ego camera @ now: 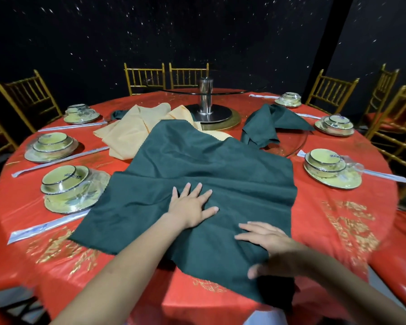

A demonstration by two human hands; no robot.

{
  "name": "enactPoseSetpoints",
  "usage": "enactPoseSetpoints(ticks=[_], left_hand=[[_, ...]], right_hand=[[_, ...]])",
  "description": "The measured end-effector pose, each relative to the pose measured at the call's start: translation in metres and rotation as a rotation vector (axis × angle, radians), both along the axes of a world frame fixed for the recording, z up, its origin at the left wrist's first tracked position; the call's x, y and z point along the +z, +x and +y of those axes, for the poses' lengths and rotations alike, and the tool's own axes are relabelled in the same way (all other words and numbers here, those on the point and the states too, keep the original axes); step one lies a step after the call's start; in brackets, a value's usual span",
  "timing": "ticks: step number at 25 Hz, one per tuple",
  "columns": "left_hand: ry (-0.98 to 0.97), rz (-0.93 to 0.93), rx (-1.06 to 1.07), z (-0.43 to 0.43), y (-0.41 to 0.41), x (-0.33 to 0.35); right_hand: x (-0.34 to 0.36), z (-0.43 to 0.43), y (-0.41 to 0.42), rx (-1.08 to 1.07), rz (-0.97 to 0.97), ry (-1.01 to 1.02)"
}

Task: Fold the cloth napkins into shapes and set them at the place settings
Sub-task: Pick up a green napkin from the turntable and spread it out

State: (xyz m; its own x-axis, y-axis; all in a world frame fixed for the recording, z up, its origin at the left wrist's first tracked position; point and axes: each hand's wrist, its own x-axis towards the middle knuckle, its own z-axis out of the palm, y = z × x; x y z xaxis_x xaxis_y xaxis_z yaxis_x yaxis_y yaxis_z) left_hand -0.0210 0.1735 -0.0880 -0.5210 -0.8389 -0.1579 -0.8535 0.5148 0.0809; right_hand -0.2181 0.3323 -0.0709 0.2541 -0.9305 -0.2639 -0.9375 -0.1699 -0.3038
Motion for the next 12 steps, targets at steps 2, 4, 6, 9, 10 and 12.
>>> enactPoseSetpoints(ticks=[2, 4, 6, 9, 10, 12], left_hand=[[-0.157, -0.004, -0.011, 0.004, -0.003, 0.006], [-0.339, 0.138, -0.126, 0.026, -0.007, 0.013], [-0.279, 0.298, -0.258, 0.063, -0.009, 0.017], [-0.06, 0.144, -0.316, 0.098, 0.0, 0.006], [-0.046, 0.088, -0.315, 0.1, 0.004, 0.003], [-0.025, 0.062, -0.312, 0.096, 0.01, -0.001]], right_hand=[[-0.005, 0.006, -0.006, -0.008, 0.011, -0.005], [-0.008, 0.007, -0.008, -0.003, 0.0, -0.005], [-0.01, 0.005, -0.008, 0.017, -0.028, -0.019], [-0.009, 0.004, -0.009, 0.01, -0.072, -0.032], [-0.009, 0.007, -0.011, 0.014, -0.082, -0.023], [-0.01, 0.018, -0.018, 0.053, -0.053, 0.0]])
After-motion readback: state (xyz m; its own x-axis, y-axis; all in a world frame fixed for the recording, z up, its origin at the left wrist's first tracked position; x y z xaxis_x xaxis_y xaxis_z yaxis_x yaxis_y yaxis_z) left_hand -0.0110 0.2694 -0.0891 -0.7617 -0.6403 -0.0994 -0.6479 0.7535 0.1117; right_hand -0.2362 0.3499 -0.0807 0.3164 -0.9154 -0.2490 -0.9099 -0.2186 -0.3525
